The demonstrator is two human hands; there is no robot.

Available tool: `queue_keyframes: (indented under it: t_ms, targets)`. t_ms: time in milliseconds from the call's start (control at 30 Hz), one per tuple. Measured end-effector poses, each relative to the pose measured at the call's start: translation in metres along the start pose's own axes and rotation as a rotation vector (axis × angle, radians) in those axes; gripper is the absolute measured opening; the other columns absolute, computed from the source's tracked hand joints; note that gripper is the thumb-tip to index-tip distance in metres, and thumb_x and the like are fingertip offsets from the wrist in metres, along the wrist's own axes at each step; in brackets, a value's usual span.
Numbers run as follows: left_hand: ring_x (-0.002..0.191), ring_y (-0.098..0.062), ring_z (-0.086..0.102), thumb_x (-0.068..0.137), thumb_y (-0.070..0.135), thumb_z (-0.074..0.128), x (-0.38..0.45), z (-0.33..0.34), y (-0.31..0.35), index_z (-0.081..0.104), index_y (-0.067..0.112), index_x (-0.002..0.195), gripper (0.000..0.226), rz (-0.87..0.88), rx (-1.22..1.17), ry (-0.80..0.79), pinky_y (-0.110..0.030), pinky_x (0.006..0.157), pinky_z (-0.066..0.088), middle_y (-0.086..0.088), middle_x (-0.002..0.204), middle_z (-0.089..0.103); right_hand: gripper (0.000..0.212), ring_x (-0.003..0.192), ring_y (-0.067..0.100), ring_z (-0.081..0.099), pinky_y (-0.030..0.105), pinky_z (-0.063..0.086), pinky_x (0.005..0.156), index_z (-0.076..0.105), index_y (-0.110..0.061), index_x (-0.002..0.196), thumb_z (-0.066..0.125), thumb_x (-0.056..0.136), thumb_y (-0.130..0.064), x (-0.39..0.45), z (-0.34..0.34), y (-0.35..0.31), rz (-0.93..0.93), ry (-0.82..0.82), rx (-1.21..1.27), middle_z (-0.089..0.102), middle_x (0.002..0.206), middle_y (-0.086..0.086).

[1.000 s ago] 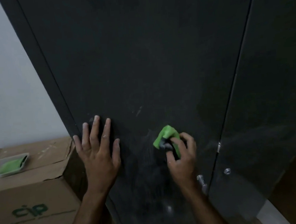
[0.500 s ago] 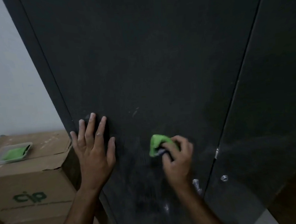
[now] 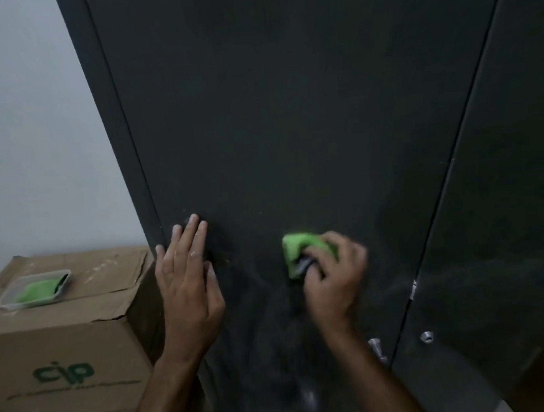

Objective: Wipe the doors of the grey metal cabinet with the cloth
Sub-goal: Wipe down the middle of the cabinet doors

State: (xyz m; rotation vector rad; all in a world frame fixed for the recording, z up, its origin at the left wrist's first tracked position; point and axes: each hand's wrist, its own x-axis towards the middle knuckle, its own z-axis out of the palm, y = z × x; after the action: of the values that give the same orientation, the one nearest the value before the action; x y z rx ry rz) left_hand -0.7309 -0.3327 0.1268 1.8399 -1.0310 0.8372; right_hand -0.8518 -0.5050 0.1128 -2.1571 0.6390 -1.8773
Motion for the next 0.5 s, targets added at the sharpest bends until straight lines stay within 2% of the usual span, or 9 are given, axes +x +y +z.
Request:
queue_keyframes:
  t_ms: [67,133,233,300,333,400,500]
  targets:
    - [0.158,-0.028,0.027,0.099,0.008,0.046,0.003,-0.009,-0.007,0.036,0.008,0.160,0.062,0.026,-0.039,0.010,-0.063,0.125,0.022,-0.007,0.170,0.029,0.038,0.102,0.034,0.052,0.044,0.048,0.089,0.075,-0.013,0.090,0.060,0.065,0.011,0.053,-0.001,-0.018,0.100,0.207,0.031,0.064,0.116,0.008]
    - [0.152,-0.036,0.035,0.099,0.007,0.045,0.005,-0.018,-0.015,0.040,0.001,0.156,0.058,0.066,-0.031,0.054,-0.062,0.121,0.031,-0.015,0.166,0.033,0.041,0.106,0.036,0.053,0.042,0.046,0.094,0.077,-0.011,0.098,0.058,0.068,0.011,0.082,0.008,-0.046,0.053,0.244,0.052,0.064,0.120,0.012]
    - [0.150,-0.042,0.035,0.097,0.001,0.047,0.008,-0.026,-0.031,0.043,-0.004,0.153,0.056,0.059,-0.005,0.091,-0.059,0.121,0.031,-0.023,0.163,0.034,0.036,0.109,0.035,0.053,0.046,0.045,0.093,0.078,-0.019,0.104,0.057,0.081,-0.003,0.026,0.037,-0.080,-0.137,0.031,0.029,0.063,0.126,0.009]
    - [0.154,-0.038,0.030,0.098,0.002,0.048,0.009,-0.028,-0.040,0.039,-0.003,0.155,0.058,0.032,-0.040,0.060,-0.056,0.124,0.029,-0.022,0.165,0.029,0.027,0.108,0.030,0.051,0.047,0.046,0.087,0.077,-0.024,0.100,0.058,0.084,-0.013,-0.038,0.049,-0.078,-0.196,-0.141,-0.008,0.059,0.129,0.000]
    - [0.156,-0.034,0.027,0.099,0.004,0.048,0.008,-0.028,-0.044,0.036,-0.001,0.157,0.060,0.030,-0.076,0.038,-0.055,0.125,0.028,-0.017,0.167,0.026,0.024,0.105,0.030,0.051,0.048,0.048,0.084,0.077,-0.025,0.095,0.060,0.082,-0.015,-0.056,0.048,-0.073,-0.180,-0.175,-0.029,0.058,0.128,-0.003]
    - [0.159,-0.026,0.023,0.102,0.007,0.046,0.008,-0.031,-0.052,0.028,0.004,0.162,0.063,0.026,-0.164,-0.001,-0.058,0.124,0.031,-0.003,0.170,0.021,0.022,0.100,0.032,0.053,0.050,0.049,0.081,0.075,-0.022,0.084,0.061,0.073,-0.008,-0.051,0.043,-0.061,-0.054,-0.072,-0.041,0.062,0.120,-0.002]
    - [0.158,-0.024,0.026,0.104,0.010,0.041,0.010,-0.039,-0.057,0.023,0.007,0.164,0.062,-0.021,-0.325,-0.025,-0.063,0.118,0.039,0.003,0.168,0.021,0.035,0.101,0.035,0.054,0.043,0.047,0.092,0.075,-0.011,0.086,0.059,0.064,0.011,0.017,0.035,-0.074,0.169,0.247,0.004,0.065,0.114,0.009]
